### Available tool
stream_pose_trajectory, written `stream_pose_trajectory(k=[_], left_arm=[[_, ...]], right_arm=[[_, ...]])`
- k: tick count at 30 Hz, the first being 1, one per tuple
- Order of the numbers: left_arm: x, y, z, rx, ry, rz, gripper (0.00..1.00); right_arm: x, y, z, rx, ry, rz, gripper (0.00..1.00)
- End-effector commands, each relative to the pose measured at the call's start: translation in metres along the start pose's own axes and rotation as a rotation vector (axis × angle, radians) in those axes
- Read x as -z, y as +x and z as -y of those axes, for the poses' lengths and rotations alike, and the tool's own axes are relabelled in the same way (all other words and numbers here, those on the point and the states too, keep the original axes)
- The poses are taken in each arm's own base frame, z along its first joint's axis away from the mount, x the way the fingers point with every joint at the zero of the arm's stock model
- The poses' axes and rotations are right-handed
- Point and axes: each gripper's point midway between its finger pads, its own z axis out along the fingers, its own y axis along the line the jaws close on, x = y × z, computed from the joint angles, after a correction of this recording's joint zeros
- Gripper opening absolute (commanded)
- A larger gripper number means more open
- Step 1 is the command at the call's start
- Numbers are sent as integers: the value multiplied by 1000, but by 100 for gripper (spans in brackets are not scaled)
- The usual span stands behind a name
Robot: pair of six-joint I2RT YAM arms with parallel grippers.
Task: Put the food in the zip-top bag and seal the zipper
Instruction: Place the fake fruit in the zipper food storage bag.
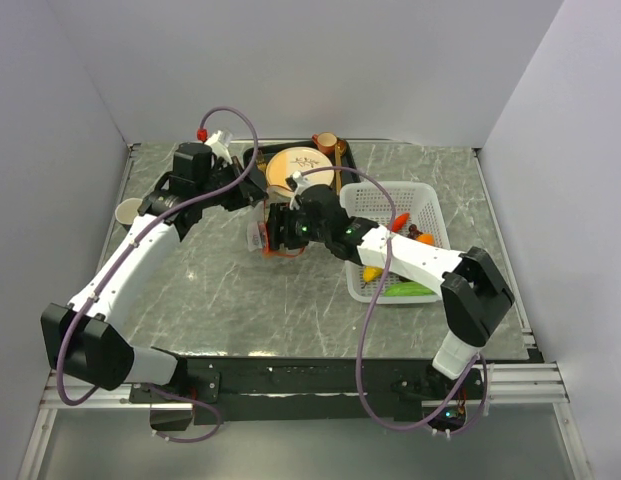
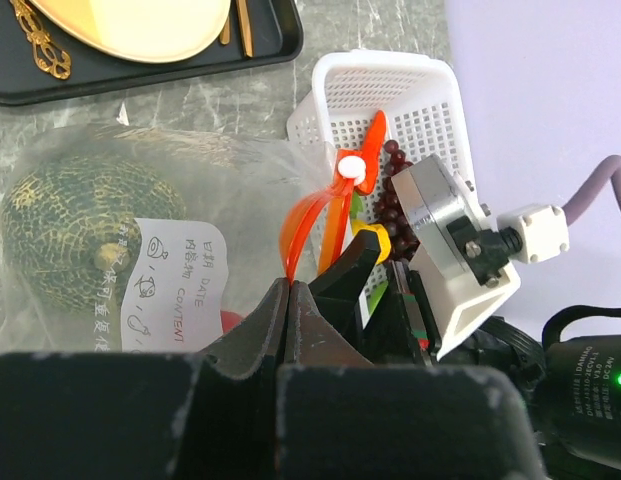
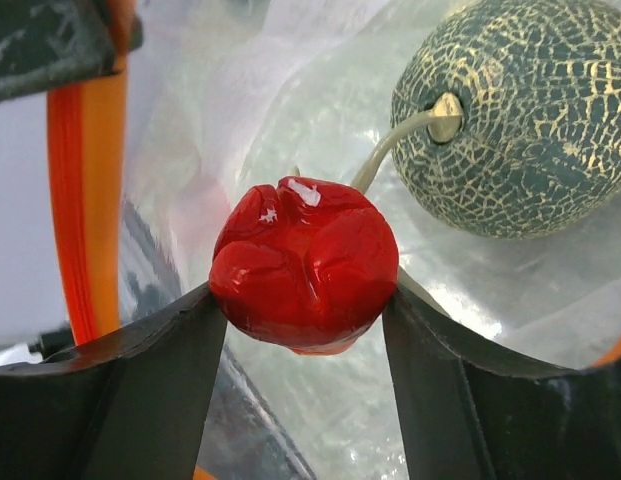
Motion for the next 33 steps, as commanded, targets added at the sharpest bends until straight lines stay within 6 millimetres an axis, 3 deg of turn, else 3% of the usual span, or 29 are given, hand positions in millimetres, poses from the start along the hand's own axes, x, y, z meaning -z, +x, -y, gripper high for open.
stream_pose_trajectory(k=[1, 6, 12, 15, 17, 18, 21, 22, 23, 24, 28, 31, 33], left_arm=[[12, -12, 13, -21, 27, 57, 1], [13, -10, 11, -20, 22, 57, 1], [14, -9, 9, -21, 13, 57, 1], [15, -8, 10, -23, 18, 53, 1], [14, -7, 9, -24, 21, 47, 1], [13, -5, 9, -22, 24, 41, 1], [12, -3, 10, -23, 34, 32, 1], [13, -2, 10, -23, 38, 31, 1], [13, -2, 11, -26, 42, 32, 1], [13, -1, 11, -26, 46, 29, 1], [12, 2, 16, -36, 82, 9, 1], [8, 6, 14, -31, 83, -11, 1], [6, 6, 13, -29, 78, -15, 1]], right_arm=[[14, -14, -19, 87, -33, 10, 71], [27, -9, -10, 120, 13, -9, 83], [58, -34, -6, 105, 68, 141, 88], [72, -48, 10, 61, 157, 212, 86], [74, -59, 11, 51, 171, 228, 81], [69, -52, 20, 40, 207, 186, 75], [56, -50, 18, 42, 200, 139, 51], [53, -47, 20, 42, 205, 124, 49], [51, -53, 16, 46, 204, 124, 49], [42, -41, 29, 43, 246, 68, 49], [31, -37, 33, 63, 258, 13, 47], [36, -43, 23, 81, 228, 50, 48], [47, -43, 29, 52, 279, 76, 50]])
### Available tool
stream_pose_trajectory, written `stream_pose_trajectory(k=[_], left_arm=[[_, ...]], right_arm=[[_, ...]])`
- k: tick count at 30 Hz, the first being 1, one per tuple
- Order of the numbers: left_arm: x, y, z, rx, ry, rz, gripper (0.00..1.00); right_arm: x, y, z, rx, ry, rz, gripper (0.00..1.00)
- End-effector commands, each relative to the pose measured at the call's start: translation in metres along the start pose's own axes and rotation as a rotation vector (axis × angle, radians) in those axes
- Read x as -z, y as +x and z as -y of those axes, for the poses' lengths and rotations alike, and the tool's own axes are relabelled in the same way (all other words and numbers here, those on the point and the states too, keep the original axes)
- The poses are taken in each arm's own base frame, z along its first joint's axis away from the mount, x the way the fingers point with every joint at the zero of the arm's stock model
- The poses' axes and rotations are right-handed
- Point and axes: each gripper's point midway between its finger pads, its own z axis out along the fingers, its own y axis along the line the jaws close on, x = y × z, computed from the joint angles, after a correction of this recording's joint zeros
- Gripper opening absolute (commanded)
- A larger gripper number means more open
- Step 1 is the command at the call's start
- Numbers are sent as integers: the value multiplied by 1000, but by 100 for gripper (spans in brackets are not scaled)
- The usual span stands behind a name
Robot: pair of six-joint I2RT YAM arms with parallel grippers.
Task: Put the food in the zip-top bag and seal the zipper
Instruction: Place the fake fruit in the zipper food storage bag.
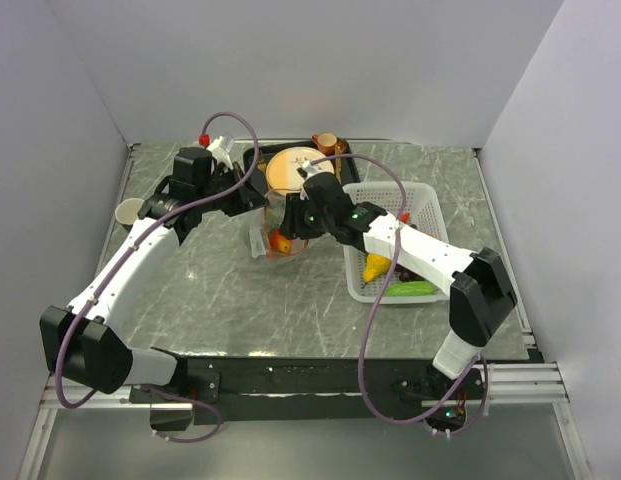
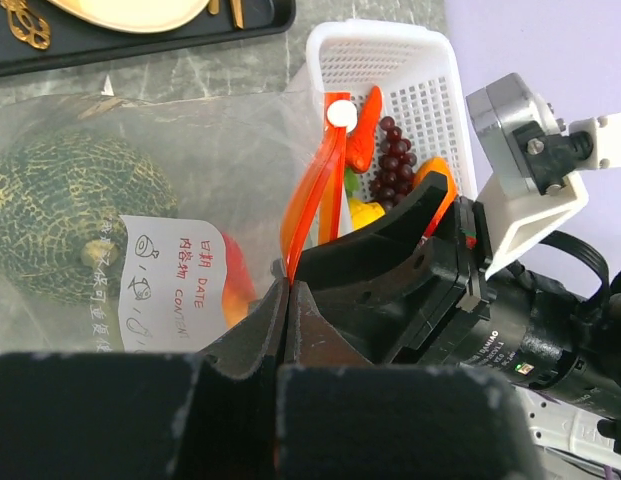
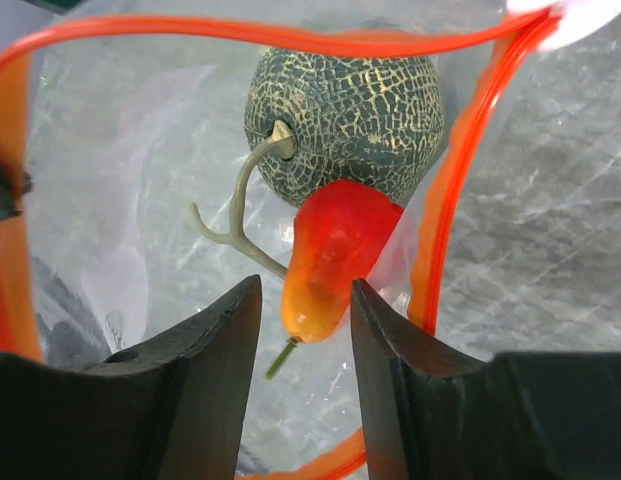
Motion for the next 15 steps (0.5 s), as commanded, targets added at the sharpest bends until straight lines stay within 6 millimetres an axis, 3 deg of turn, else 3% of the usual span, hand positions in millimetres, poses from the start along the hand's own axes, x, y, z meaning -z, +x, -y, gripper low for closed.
stream_pose_trajectory(k=[1, 2, 3, 5, 6, 8, 11, 15], left_arm=[[3, -8, 13, -31, 55, 29, 1], [4, -10, 12, -31, 47, 38, 1], [5, -10, 11, -30, 39, 44, 1], [6, -11, 10, -33, 29, 51, 1], [6, -12, 10, -33, 26, 54, 1], [4, -12, 9, -29, 26, 49, 1], [2, -10, 11, -23, 39, 38, 1], [4, -11, 13, -22, 45, 43, 1]], right_arm=[[29, -23, -2, -8, 37, 100, 53], [33, -22, 6, -10, 71, 117, 58], [51, -32, 3, -10, 57, 162, 65], [66, -33, 5, -12, 54, 211, 66], [85, -43, 0, -21, 36, 263, 67], [95, -45, 3, -30, 42, 284, 68], [91, -36, 17, -35, 119, 227, 70], [70, -23, 11, -46, 67, 173, 70]])
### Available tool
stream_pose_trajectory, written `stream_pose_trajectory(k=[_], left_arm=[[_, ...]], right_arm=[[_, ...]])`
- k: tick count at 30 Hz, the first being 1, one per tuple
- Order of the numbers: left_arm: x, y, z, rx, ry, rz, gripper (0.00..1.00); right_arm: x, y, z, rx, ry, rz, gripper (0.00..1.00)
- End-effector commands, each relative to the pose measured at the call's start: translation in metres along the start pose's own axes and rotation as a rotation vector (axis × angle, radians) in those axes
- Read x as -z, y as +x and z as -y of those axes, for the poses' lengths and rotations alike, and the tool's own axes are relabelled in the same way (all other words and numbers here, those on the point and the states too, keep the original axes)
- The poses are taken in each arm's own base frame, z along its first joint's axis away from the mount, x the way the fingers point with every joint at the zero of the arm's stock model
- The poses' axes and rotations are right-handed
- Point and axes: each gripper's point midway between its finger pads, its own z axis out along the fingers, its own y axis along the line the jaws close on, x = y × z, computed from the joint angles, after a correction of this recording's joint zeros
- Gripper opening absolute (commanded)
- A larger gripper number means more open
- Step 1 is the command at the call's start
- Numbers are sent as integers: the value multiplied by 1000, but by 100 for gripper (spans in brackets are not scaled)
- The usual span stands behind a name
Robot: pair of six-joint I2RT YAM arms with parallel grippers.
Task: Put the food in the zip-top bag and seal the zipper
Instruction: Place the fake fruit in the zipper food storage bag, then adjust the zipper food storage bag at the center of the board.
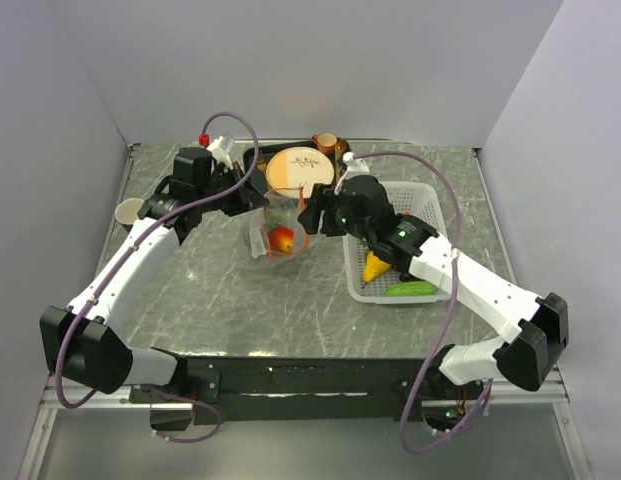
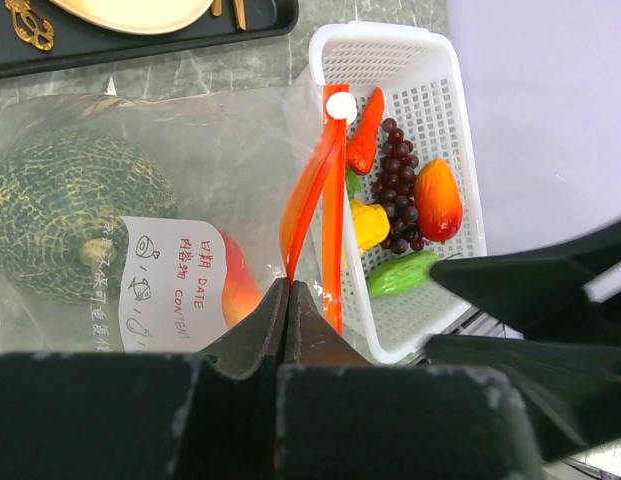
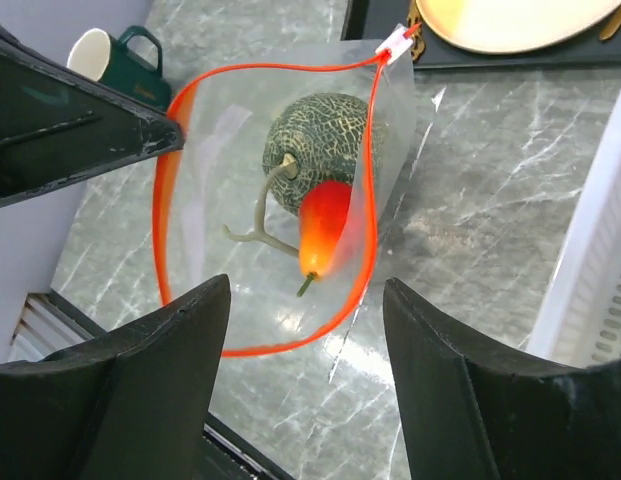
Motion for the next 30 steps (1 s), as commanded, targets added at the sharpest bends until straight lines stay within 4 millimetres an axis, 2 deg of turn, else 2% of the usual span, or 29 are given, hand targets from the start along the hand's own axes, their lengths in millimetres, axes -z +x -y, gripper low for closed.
stream_pose_trajectory(k=[1, 8, 10, 11, 12, 13, 14, 15, 16, 17, 20, 22, 23, 25, 26, 27, 28, 29, 30], left_arm=[[4, -12, 13, -23, 43, 42, 1], [9, -12, 11, -29, 29, 58, 1], [8, -11, 11, -26, 29, 52, 1], [7, -10, 11, -25, 31, 49, 1], [7, -11, 10, -25, 29, 50, 1], [7, -11, 11, -26, 29, 52, 1], [8, -11, 8, -25, 16, 52, 1], [12, -19, 9, -30, 3, 78, 1], [18, -25, 11, -40, -1, 99, 1], [29, -39, 14, -44, -11, 134, 1], [56, -70, 13, -75, -81, 264, 1], [61, -78, -7, -72, -176, 307, 1], [59, -75, -21, -53, -219, 301, 1], [51, -63, -41, -16, -261, 261, 1], [47, -54, -55, 8, -287, 238, 1], [45, -49, -60, 18, -291, 228, 1], [46, -48, -58, 25, -272, 233, 1], [45, -42, -62, 31, -270, 226, 1], [44, -41, -60, 31, -256, 228, 1]], right_arm=[[-24, 25, 2, -23, 1, -85, 70], [-55, 41, 7, -35, 41, -138, 70], [-62, 45, 8, -44, 36, -162, 63], [-67, 47, 6, -45, 26, -180, 53], [-68, 47, 5, -42, 22, -181, 31], [-69, 45, 4, -42, 19, -176, 18], [-64, 37, -7, -42, -20, -165, 8], [-61, 27, -12, -32, -41, -136, 0], [-57, 17, -18, -28, -60, -110, 0], [-45, -4, -30, -23, -102, -58, 0], [-25, -46, -52, 31, -168, 56, 0], [-20, -56, -66, 53, -229, 72, 0], [-25, -63, -74, 64, -242, 69, 0], [-31, -59, -72, 104, -209, 11, 0], [-27, -64, -79, 103, -226, 23, 0], [-20, -75, -95, 98, -298, 88, 0], [-21, -60, -95, 87, -330, 64, 0], [-23, -62, -96, 67, -328, 67, 0], [-34, -41, -80, 77, -257, -27, 0]])
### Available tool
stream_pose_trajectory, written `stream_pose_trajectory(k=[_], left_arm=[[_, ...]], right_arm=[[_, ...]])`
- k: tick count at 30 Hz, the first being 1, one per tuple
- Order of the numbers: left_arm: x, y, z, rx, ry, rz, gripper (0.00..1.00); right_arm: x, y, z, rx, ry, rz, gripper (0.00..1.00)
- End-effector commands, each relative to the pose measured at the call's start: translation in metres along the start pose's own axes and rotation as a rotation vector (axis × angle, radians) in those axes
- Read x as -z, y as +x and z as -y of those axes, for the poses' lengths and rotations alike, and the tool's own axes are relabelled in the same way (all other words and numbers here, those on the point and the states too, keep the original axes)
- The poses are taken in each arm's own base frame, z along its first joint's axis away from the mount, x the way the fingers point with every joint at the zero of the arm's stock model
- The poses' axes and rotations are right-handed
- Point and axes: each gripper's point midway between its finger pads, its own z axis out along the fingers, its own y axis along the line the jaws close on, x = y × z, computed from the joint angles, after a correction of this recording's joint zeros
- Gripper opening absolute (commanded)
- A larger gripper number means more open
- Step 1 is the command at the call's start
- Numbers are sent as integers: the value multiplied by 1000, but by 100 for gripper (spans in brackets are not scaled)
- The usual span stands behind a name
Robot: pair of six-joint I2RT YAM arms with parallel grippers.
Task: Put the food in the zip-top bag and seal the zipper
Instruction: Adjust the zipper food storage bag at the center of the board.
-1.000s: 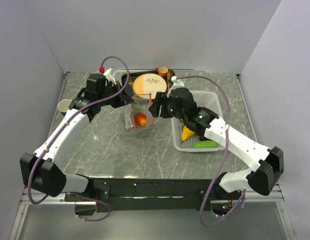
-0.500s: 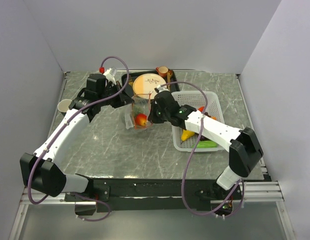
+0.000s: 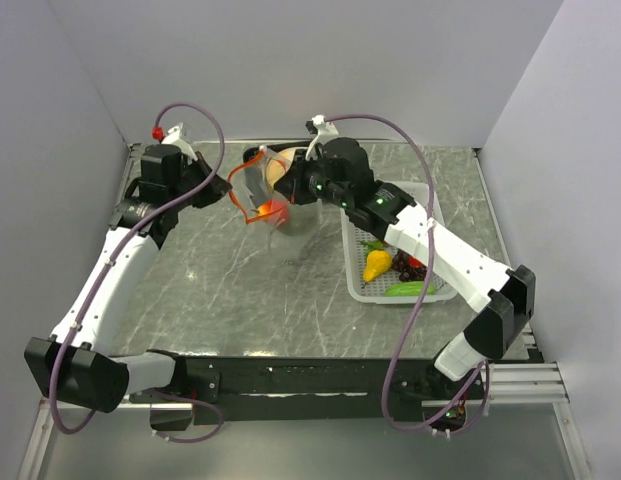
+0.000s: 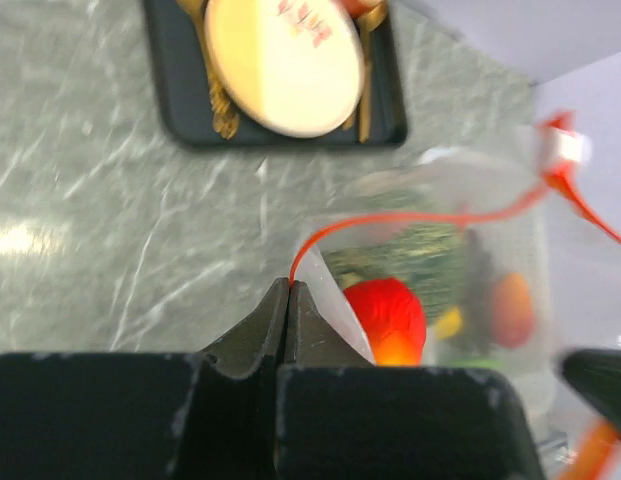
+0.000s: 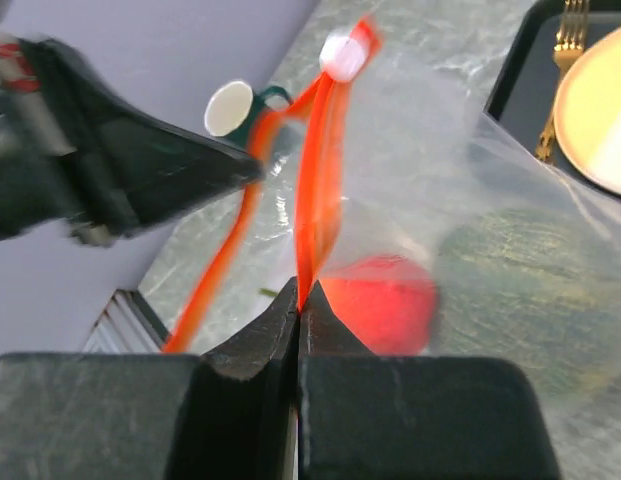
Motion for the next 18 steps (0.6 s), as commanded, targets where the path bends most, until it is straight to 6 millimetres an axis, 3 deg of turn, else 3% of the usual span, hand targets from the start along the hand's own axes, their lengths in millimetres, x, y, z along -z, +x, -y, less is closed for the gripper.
stream_pose_trajectory(k=[1, 2, 4, 6, 8, 9, 10, 12, 13, 16, 18], left_arm=[[-3, 14, -13, 20, -13, -10, 1], [-1, 9, -14, 28, -35, -2, 1], [15, -4, -9, 34, -33, 55, 1], [23, -21, -5, 19, -4, 158, 1], [28, -27, -7, 9, -23, 162, 1], [29, -28, -7, 24, -29, 136, 1], [27, -28, -3, 12, -18, 111, 1], [36, -41, 20, -8, 85, 156, 1], [34, -42, 22, -10, 107, 172, 1], [10, -14, 4, 17, 58, 14, 1], [7, -10, 17, 13, 128, -18, 1]], right_arm=[[-22, 15, 11, 18, 59, -110, 0], [-22, 22, 18, 39, 109, -158, 0], [-9, 29, 6, 73, 67, -142, 0], [-6, 20, -8, 61, -15, -63, 1], [-15, 28, 6, 59, 29, -97, 1], [-14, 44, 20, 62, 99, -178, 1], [-20, 42, 25, 66, 134, -190, 1], [-24, 48, 30, 56, 154, -192, 4], [-24, 62, 38, 51, 156, -211, 5], [-29, 70, 44, 24, 176, -233, 5], [-29, 70, 37, 10, 131, -228, 5]])
